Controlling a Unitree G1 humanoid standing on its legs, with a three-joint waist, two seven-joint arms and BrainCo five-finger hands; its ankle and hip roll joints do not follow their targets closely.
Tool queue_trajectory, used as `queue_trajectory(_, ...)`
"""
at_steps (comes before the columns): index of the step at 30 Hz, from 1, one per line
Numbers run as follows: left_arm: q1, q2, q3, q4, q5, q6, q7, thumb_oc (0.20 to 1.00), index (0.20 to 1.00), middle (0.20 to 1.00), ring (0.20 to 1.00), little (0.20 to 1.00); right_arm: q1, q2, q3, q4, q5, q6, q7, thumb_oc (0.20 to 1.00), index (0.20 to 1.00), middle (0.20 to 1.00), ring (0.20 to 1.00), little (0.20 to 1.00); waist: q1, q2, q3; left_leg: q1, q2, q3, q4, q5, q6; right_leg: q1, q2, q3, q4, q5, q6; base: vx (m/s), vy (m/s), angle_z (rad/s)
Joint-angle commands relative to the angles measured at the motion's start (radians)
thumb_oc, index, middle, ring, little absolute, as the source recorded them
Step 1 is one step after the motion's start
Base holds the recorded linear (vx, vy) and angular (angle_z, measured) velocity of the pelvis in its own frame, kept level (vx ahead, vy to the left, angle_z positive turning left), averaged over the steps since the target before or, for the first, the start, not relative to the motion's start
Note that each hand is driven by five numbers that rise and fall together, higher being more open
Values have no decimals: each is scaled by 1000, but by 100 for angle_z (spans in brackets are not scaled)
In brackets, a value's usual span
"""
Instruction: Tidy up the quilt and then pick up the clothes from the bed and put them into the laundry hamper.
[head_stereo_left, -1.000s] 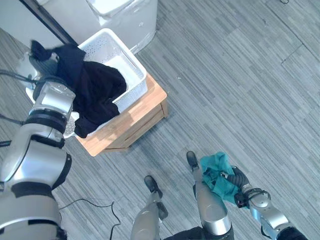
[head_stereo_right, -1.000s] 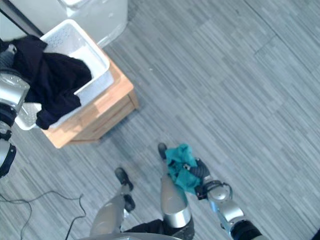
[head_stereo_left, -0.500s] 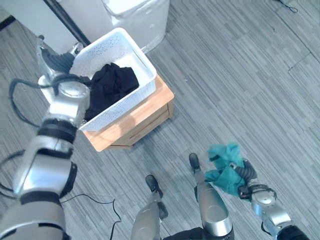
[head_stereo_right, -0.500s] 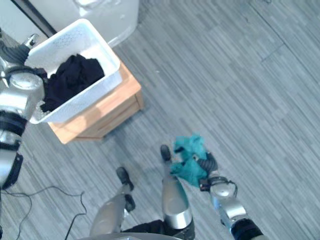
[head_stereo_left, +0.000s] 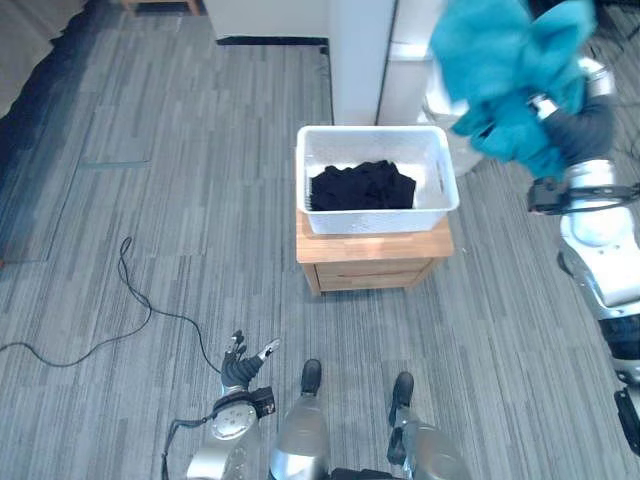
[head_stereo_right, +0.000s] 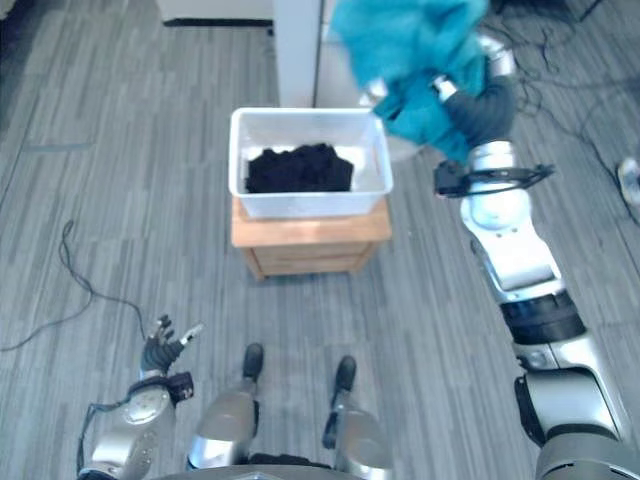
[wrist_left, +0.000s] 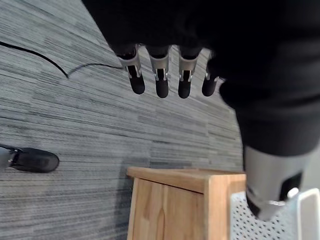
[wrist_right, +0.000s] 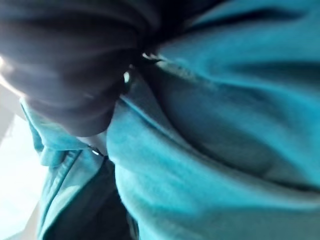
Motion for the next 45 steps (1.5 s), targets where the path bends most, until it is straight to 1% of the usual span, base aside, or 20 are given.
queue_trajectory(1,-89,30,-22,-58,25,-16,-14,1000,1000,1000,1000,1000,-160,-33,55,63,-27,44,19,200,200,200,200,200,1,7,-9,8,-42,-4,20,-131,9,29,-5,-20,73,-129,77,-117,47,19)
queue_trajectory(2,-105,47,-19,-68,18,-10,-20,1000,1000,1000,1000,1000,-210,-23,94,89,-41,87,32,200,200,200,200,200,12,11,0,1,-43,-3,17,-124,9,21,-8,-33,80,-127,78,-112,51,26)
queue_trajectory(3,-116,54,-21,-72,20,-9,-22,1000,1000,1000,1000,1000,-233,-16,116,101,-49,107,40,200,200,200,200,200,15,13,5,-4,-44,-2,16,-121,10,18,-9,-37,82,-126,78,-95,40,25)
queue_trajectory(5,-129,60,-25,-74,18,-11,-24,1000,1000,1000,1000,1000,-252,-7,138,112,-58,134,49,200,200,200,200,200,19,18,12,-9,-45,-5,16,-117,11,12,-11,-41,86,-125,78,-58,28,17)
queue_trajectory(8,-152,62,-29,-81,8,-10,-21,1000,1000,1000,1000,1000,-284,24,192,134,-92,203,80,200,200,200,200,200,27,27,29,-19,-52,-14,17,-110,14,2,-15,-48,94,-122,76,-49,40,7)
queue_trajectory(11,-174,56,-43,-73,-8,-4,-7,1000,1000,1000,1000,1000,-338,63,251,196,-116,239,68,200,200,200,200,200,38,33,45,-26,-54,-18,15,-103,14,-5,-18,-57,95,-117,74,-23,21,2)
queue_trajectory(15,-184,61,-58,-63,-17,5,-23,1000,1000,1000,1000,1000,-406,83,289,295,-143,239,66,200,200,200,200,200,53,38,59,-35,-54,-21,12,-97,12,-10,-17,-69,91,-112,73,0,0,0)
queue_trajectory(16,-186,67,-67,-61,-18,5,-32,1000,1000,1000,1000,1000,-435,81,302,345,-145,223,68,200,200,200,200,200,60,39,65,-41,-55,-23,10,-96,12,-16,-16,-74,91,-112,72,-1,0,4)
queue_trajectory(20,-184,75,-79,-60,-27,9,-50,1000,1000,1000,1000,1000,-480,68,324,414,-162,202,39,200,200,200,200,200,70,39,76,-52,-56,-27,10,-92,10,-26,-16,-83,95,-110,72,22,8,7)
queue_trajectory(22,-187,78,-87,-65,-34,19,-53,1000,1000,1000,1000,1000,-505,67,331,444,-173,188,7,200,200,200,200,200,73,37,80,-57,-54,-25,10,-92,10,-30,-16,-86,94,-108,72,50,9,4)
queue_trajectory(24,-189,84,-96,-69,-38,31,-60,1000,1000,1000,1000,1000,-532,62,328,485,-190,157,-21,200,200,200,200,200,78,33,84,-61,-50,-25,7,-90,8,-33,-13,-91,92,-108,73,56,-16,2)
queue_trajectory(27,-178,105,-119,-76,-45,54,-85,1000,1000,1000,1000,1000,-587,24,333,533,-186,120,-58,200,200,200,200,200,83,21,85,-67,-45,-31,8,-91,8,-40,-10,-96,99,-110,75,91,-46,4)
queue_trajectory(30,-159,129,-132,-89,-56,60,-107,1000,1000,1000,1000,1000,-610,-24,326,523,-190,101,-48,200,200,200,200,200,84,9,85,-70,-41,-40,11,-96,6,-47,-8,-96,109,-115,80,73,-44,3)
queue_trajectory(35,-147,131,-138,-95,-57,67,-102,1000,1000,1000,1000,1000,-628,-45,340,502,-238,121,-27,200,200,200,200,200,88,4,87,-70,-40,-47,13,-96,4,-44,-6,-102,112,-118,80,79,-49,2)
queue_trajectory(36,-146,128,-151,-81,-63,65,-92,1000,1000,1000,1000,1000,-657,-35,362,502,-259,159,-43,200,200,200,200,200,95,1,87,-81,-38,-48,13,-93,3,-54,-5,-108,109,-115,79,95,-120,3)
queue_trajectory(37,-150,127,-157,-78,-67,68,-87,1000,1000,1000,1000,1000,-670,-25,369,509,-256,172,-63,200,200,200,200,200,97,-1,87,-89,-35,-46,12,-92,2,-58,-3,-111,102,-112,78,88,-128,6)
queue_trajectory(39,-150,126,-169,-63,-71,62,-94,1000,1000,1000,1000,1000,-694,-7,387,544,-271,188,-88,200,200,200,200,200,103,0,87,-110,-27,-50,9,-87,-4,-71,1,-123,94,-111,77,31,-70,11)
queue_trajectory(43,-151,111,-192,-33,-114,46,-87,1000,1000,1000,1000,1000,-752,27,443,616,-277,217,-93,200,200,200,200,200,111,2,87,-148,-24,-60,4,-81,-8,-101,6,-133,76,-103,74,23,-43,3)
queue_trajectory(44,-148,108,-194,-24,-144,45,-103,1000,1000,1000,1000,1000,-779,46,463,642,-286,239,-100,200,200,200,200,200,114,-2,87,-176,-17,-61,4,-75,-12,-127,8,-141,70,-96,74,-18,-31,5)
queue_trajectory(45,-148,105,-197,-21,-152,48,-116,1000,1000,1000,1000,1000,-788,51,474,653,-281,240,-103,200,200,200,200,200,114,-2,87,-186,-14,-61,4,-72,-13,-137,8,-145,69,-94,74,-14,-17,6)
